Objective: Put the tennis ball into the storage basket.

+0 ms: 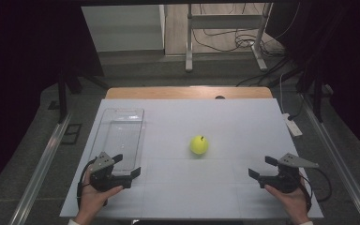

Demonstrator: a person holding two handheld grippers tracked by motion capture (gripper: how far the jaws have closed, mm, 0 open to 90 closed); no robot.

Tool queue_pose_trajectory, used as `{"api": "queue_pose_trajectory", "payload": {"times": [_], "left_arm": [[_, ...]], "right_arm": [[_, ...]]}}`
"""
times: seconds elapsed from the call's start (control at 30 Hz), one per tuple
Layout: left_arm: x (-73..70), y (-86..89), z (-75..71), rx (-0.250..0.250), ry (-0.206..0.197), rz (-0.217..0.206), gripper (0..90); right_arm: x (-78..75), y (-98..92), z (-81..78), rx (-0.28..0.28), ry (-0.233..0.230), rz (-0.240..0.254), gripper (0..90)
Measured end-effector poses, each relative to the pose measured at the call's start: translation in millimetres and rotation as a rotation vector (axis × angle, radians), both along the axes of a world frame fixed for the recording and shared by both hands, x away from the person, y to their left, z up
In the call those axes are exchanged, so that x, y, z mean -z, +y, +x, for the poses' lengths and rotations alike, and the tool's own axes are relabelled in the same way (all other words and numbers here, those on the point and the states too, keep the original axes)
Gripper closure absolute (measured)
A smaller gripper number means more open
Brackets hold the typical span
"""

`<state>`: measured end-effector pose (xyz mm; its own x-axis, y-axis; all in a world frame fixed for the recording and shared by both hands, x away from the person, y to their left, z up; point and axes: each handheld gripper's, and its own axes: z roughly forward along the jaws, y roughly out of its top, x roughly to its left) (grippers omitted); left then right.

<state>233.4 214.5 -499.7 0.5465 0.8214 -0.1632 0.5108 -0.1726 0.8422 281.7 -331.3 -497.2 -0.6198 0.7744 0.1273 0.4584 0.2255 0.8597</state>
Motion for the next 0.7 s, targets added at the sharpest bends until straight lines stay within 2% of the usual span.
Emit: {"api": "queue_pose_trajectory", "payload": {"times": [0.7], "left_arm": [[0.3, -4.3, -4.6, 0.009, -0.001, 0.021, 10.2]], "right_arm": [[1.6, 1.7, -0.2, -0.009, -0.006, -0.008, 9.6]]}}
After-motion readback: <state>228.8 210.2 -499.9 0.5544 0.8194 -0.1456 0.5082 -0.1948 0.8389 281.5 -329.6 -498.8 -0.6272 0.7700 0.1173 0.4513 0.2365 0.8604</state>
